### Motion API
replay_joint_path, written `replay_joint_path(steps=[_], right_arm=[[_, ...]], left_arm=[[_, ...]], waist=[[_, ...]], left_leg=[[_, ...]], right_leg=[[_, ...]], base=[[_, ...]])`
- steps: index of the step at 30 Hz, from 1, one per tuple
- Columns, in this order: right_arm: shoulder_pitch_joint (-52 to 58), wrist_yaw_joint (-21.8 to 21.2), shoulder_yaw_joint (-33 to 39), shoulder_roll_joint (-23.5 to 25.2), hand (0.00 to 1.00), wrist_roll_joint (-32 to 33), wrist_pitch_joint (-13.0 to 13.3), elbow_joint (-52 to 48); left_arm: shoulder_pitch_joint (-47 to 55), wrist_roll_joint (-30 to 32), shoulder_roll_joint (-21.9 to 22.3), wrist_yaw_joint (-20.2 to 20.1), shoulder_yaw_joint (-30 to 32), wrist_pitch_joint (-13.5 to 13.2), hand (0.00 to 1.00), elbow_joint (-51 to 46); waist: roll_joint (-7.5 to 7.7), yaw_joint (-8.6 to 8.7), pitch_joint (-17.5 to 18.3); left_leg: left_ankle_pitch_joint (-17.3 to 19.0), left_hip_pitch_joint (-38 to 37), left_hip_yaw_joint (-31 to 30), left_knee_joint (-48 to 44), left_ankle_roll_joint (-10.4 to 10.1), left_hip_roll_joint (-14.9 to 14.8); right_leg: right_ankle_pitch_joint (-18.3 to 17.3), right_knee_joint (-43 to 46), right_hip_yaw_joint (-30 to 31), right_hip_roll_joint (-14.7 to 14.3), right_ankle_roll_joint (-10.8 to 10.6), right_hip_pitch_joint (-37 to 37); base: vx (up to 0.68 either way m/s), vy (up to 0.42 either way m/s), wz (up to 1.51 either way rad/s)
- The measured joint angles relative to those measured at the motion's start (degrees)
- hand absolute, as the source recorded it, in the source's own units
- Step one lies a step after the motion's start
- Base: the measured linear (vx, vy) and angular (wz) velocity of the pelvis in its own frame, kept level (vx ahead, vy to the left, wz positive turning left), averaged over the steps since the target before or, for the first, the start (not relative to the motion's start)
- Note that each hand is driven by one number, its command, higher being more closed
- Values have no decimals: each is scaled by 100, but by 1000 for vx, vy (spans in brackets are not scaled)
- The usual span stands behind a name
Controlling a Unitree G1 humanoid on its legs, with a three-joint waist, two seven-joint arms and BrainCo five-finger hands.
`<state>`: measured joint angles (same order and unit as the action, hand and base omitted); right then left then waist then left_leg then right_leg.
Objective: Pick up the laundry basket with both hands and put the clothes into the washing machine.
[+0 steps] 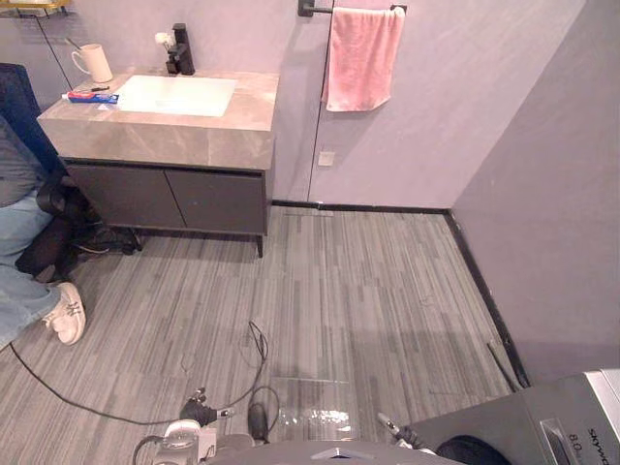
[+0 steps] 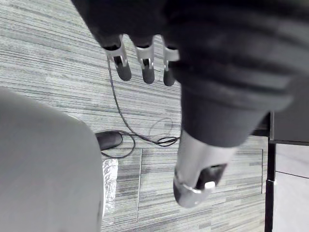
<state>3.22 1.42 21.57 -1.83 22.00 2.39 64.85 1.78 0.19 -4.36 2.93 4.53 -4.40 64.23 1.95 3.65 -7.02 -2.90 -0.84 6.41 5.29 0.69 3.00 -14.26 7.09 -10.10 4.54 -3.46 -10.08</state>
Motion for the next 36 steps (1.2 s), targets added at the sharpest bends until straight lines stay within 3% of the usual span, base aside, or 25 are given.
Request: replay_joint_path(steps=[7, 9, 10, 11, 12, 14, 15, 16, 17, 18, 19, 20, 21, 23, 24, 25, 26, 30, 33, 36], right_arm=[[-54, -3, 41, -92, 0, -212, -9, 141], [-47, -2, 111, -69, 0, -213, -12, 132], [90, -2, 73, 43, 0, -213, 1, 122], [133, -13, 8, 69, 0, -188, 27, 33], [189, -9, -123, 5, 0, -166, 74, -162], [312, -16, -123, -51, 0, -93, 95, -158], [350, -13, -119, -58, 0, -93, 88, -155], [389, -6, -115, -15, 0, -92, 73, -129], [453, 3, -132, 168, 0, -87, 121, -136], [524, -12, -71, 7, 0, 32, 138, -176], [476, 2, -78, -35, 0, 28, 117, -79], [494, 29, -65, 89, 0, 64, 96, -78], [483, 21, 54, 114, 0, 56, 107, -78], [438, 19, 210, 86, 0, 28, 79, 73], [394, 23, 229, 50, 0, 20, 72, 161], [387, 24, 228, 45, 0, 20, 43, 174], [353, 24, 235, -22, 0, 25, 14, 215], [376, 30, 139, -272, 0, 56, 32, 213], [373, 30, -16, -279, 0, 70, 43, 208], [373, 30, -87, -244, 0, 92, 45, 209]], left_arm=[[68, -469, -9, -24, -15, -8, 0, -11], [117, -520, -18, -60, 0, -46, 0, -79], [136, -548, -86, -100, 134, -54, 0, -135], [148, -593, -102, -117, 219, -56, 0, -215], [162, -619, -67, -114, 224, -42, 0, -222], [187, -628, 11, -144, 303, -31, 0, -227], [188, -627, 25, -171, 361, -21, 0, -239], [210, -626, 33, -204, 499, -7, 0, -235], [214, -631, 1, -239, 826, -20, 0, -322], [140, -639, 95, -191, 971, -49, 0, -369], [163, -728, 70, -197, 1099, -15, 0, -293], [191, -725, 62, -182, 1154, -6, 0, -277], [222, -728, 120, -188, 1168, -21, 0, -265], [277, -701, 175, -185, 1167, -21, 0, -264], [307, -686, 184, -179, 1169, -23, 0, -267], [318, -698, 169, -179, 1163, -28, 0, -270], [273, -751, 209, -166, 1075, -35, 0, -220], [310, -781, 216, -174, 318, -66, 0, -14], [278, -783, 163, -180, 38, -79, 0, -20], [269, -787, 18, -187, -309, -89, 0, -46]], waist=[[-42, -14, -17], [-26, -54, -19], [269, -101, 105], [230, -174, 99], [139, -140, 36], [-64, -146, 2], [-93, -162, 8], [-38, -170, 36], [387, -196, 125], [10, -281, 55], [132, -311, -35], [166, -325, 25], [150, -283, 39], [70, -282, 129], [62, -260, 184], [93, -258, 197], [39, -259, 215], [-313, -152, 398], [-291, -126, 403], [-167, -130, 448]], left_leg=[[13, -12, 19, -1, 8, 75], [161, 85, 53, -6, -112, 166], [248, 241, 346, -452, 409, 321], [404, 441, 507, -1328, 778, 291], [849, 469, 321, -1464, 307, 273], [814, 403, 104, -1264, 237, 180], [826, 334, 107, -1083, 216, 129], [998, 146, 147, -779, -54, 140], [1086, 642, 241, -2295, 627, 229], [2093, 799, -117, -3119, 249, -373], [2195, 805, -96, -3311, 102, -264], [2194, 700, -166, -3094, -109, -233], [1975, 512, -149, -2570, -126, -238], [1561, 218, -107, -1714, -221, -275], [1224, 172, -67, -1396, -276, -286], [1120, 170, -64, -1345, -282, -253], [1031, 106, -130, -1296, -279, -293], [615, -148, -211, -492, -411, -521], [447, -173, -336, -213, -509, -651], [348, -169, -402, -103, -512, -725]], right_leg=[[6, 1, 224, 5, -13, 6], [-36, 162, 341, 69, -58, 154], [-75, 465, 345, 425, -76, 498], [-197, 934, 352, 523, -288, 640], [194, 2055, 714, 459, -379, 1076], [309, 2959, 1120, 281, -118, 1587], [313, 3004, 1134, 229, -111, 1639], [345, 2858, 1150, 280, -41, 1720], [457, 2673, 1114, 909, 66, 1893], [359, 2568, 1073, 893, -80, 1939], [331, 2429, 1268, 1049, -125, 1870], [359, 2033, 1365, 1091, -161, 1677], [429, 1631, 1114, 1068, -283, 1495], [573, 976, 867, 891, -311, 1278], [914, 550, 732, 745, -270, 1106], [1171, 383, 707, 702, -264, 985], [1198, 144, 561, 654, -378, 813], [1114, -8, 419, 365, -288, 902], [1076, -30, 294, 219, -237, 933], [1092, -100, 179, 118, -211, 917]], base=[[-6, 71, -1], [-15, 114, -8], [52, 133, -26], [67, 106, -17], [39, 49, 4], [-32, 87, 51], [-3, 78, 71], [92, 60, 74], [136, 81, 63], [146, 110, 43], [72, 54, 23], [46, -48, 39], [34, -131, 46], [80, -199, 40], [96, -272, 28], [90, -278, 13], [41, -214, 6], [53, -166, 4], [28, -115, 16], [48, -65, 10]])
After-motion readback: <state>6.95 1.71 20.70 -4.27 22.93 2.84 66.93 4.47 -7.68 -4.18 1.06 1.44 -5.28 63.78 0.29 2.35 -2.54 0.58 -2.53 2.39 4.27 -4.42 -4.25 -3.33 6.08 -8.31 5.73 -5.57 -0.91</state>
